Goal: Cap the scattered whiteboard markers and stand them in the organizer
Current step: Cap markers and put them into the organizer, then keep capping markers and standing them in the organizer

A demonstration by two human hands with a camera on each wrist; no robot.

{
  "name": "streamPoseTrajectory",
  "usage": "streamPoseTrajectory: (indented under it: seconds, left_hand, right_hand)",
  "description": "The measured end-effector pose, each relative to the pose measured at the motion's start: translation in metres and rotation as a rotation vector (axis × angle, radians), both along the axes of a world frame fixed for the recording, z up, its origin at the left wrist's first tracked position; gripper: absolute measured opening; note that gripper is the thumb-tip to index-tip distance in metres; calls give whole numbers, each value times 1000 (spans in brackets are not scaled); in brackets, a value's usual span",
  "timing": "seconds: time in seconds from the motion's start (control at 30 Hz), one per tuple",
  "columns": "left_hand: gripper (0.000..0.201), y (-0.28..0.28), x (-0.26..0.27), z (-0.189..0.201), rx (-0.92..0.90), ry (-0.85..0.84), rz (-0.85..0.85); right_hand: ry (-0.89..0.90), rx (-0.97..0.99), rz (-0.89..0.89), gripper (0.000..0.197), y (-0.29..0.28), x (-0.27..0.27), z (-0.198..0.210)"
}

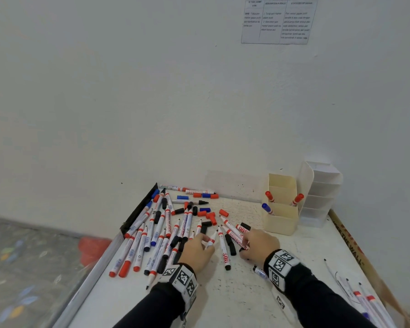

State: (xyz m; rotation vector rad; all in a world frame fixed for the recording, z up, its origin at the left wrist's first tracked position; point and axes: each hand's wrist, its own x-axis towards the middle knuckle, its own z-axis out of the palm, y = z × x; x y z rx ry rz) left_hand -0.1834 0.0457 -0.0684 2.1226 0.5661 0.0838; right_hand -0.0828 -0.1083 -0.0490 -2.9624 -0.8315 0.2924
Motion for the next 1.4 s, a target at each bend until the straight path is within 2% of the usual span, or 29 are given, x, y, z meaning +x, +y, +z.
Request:
streamPoseTrajectory:
  seconds: [0.13, 0.23, 0.33, 0.4, 0.47, 0.57, 0.67, 0.87, 1.0, 1.1, 1.27, 1.4]
  left_hand:
    - [25, -7, -3, -7, -3, -13, -21]
    - [28, -9, -3, -10, 38, -22, -49]
    - [31, -9, -2, -10, 78, -42, -64]
    - [33, -10, 0, -10, 106, -57, -75]
    - [34, -10, 2, -12, 143, -69, -95]
    - [34, -12, 5, -18, 196, -54, -131]
    - [34, -15, 5, -24, 215, -45, -152]
    - [32, -15, 7, -26, 187, -92, -119]
    - [32, -14, 7, -26, 195, -94, -99]
    - [32, -15, 6, -26, 191, -91, -109]
    - [33, -17, 5, -25, 181, -123, -125]
    - [34, -21, 3, -19, 134, -128, -206]
  right_hand:
    - [-44, -2, -7, 26, 1, -4, -8]
    - [-35, 122, -60, 12, 0, -5, -7]
    - [-4, 431, -146, 9, -3, -5, -3]
    - [101, 697, -159, 11, -3, -8, -2]
    - [218, 836, -145, 14, 0, -16, -3]
    - [283, 778, -63, 20, -1, -24, -13]
    - [208, 751, -21, 28, -6, -21, -17]
    - [160, 724, 50, 33, -8, -16, -20]
    - [92, 814, -31, 18, -3, -16, -23]
    - [128, 898, -80, 22, -2, -14, -26]
    - [260, 857, -19, 21, -2, -17, -29]
    - [275, 861, -37, 12, -3, -18, -30]
